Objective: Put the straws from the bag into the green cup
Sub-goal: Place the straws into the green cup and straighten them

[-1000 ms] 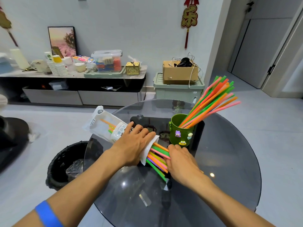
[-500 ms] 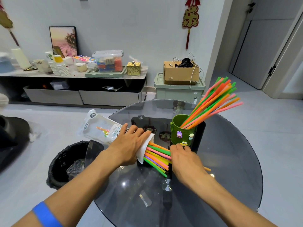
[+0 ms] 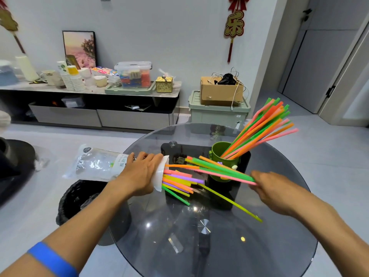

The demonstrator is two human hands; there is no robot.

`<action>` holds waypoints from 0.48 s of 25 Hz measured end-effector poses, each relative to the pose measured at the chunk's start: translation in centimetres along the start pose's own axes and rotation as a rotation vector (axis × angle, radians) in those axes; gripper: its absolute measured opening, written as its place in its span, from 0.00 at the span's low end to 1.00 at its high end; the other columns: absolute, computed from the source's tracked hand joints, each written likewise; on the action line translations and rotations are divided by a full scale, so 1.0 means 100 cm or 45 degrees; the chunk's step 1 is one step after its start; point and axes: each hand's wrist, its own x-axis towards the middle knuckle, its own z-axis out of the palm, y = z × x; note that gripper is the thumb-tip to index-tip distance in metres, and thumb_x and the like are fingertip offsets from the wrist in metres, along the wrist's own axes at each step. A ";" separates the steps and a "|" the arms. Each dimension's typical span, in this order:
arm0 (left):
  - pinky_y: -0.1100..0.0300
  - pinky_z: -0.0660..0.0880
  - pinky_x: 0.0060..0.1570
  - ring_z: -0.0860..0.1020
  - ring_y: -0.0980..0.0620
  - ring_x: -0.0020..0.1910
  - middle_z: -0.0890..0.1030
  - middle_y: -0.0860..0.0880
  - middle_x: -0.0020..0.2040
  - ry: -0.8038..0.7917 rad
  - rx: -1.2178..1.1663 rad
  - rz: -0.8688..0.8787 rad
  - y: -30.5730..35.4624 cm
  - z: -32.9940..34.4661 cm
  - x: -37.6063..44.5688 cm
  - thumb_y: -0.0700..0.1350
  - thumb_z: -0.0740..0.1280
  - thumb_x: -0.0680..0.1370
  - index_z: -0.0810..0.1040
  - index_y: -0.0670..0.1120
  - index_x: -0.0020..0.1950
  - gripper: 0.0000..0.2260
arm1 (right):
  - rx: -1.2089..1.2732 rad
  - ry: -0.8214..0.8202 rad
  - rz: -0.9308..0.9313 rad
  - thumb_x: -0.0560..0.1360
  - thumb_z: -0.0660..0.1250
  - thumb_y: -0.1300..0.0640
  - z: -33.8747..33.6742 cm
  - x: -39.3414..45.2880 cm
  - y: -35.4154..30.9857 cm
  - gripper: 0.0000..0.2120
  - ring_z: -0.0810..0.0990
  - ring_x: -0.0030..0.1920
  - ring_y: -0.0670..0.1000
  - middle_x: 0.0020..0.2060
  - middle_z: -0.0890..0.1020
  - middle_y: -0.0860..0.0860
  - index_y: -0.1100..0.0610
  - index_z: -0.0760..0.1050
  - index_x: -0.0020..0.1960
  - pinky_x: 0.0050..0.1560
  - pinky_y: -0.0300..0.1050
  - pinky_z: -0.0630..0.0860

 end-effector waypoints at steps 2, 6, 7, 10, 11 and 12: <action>0.40 0.56 0.72 0.63 0.44 0.71 0.66 0.49 0.73 0.005 -0.083 0.015 0.001 0.002 0.002 0.49 0.71 0.69 0.54 0.50 0.77 0.41 | 0.045 0.024 -0.008 0.82 0.57 0.52 -0.006 -0.004 0.009 0.07 0.76 0.44 0.57 0.42 0.77 0.53 0.52 0.67 0.47 0.42 0.49 0.70; 0.42 0.53 0.75 0.63 0.46 0.72 0.64 0.49 0.75 0.019 -0.263 0.047 0.008 0.005 0.009 0.49 0.71 0.69 0.53 0.50 0.78 0.42 | 0.216 0.055 -0.057 0.82 0.57 0.51 -0.008 -0.007 0.010 0.08 0.76 0.40 0.55 0.39 0.76 0.52 0.52 0.68 0.45 0.42 0.51 0.72; 0.43 0.50 0.76 0.62 0.47 0.74 0.63 0.49 0.76 0.020 -0.300 0.072 0.010 0.006 0.009 0.49 0.71 0.69 0.52 0.49 0.78 0.43 | 0.243 0.076 -0.062 0.82 0.57 0.51 -0.008 -0.008 0.007 0.10 0.74 0.38 0.54 0.38 0.75 0.52 0.50 0.66 0.42 0.40 0.50 0.70; 0.50 0.40 0.77 0.48 0.48 0.80 0.51 0.46 0.81 0.026 -0.395 0.065 0.013 -0.010 0.003 0.50 0.73 0.69 0.45 0.45 0.80 0.49 | 0.168 0.123 -0.034 0.82 0.56 0.52 -0.001 -0.007 -0.005 0.11 0.73 0.37 0.56 0.36 0.72 0.52 0.50 0.61 0.41 0.38 0.52 0.71; 0.50 0.40 0.77 0.45 0.48 0.80 0.47 0.46 0.81 0.065 -0.429 0.016 0.011 -0.021 0.000 0.52 0.74 0.69 0.43 0.44 0.80 0.50 | 0.082 0.151 -0.024 0.81 0.56 0.54 0.003 -0.005 -0.010 0.08 0.73 0.37 0.58 0.35 0.71 0.51 0.51 0.61 0.44 0.38 0.53 0.72; 0.50 0.40 0.77 0.44 0.47 0.80 0.47 0.46 0.81 0.179 -0.440 -0.004 0.008 -0.035 -0.004 0.56 0.73 0.69 0.44 0.44 0.80 0.51 | -0.006 0.181 -0.022 0.81 0.56 0.56 0.004 -0.006 -0.017 0.05 0.72 0.38 0.59 0.35 0.69 0.51 0.52 0.61 0.47 0.36 0.53 0.72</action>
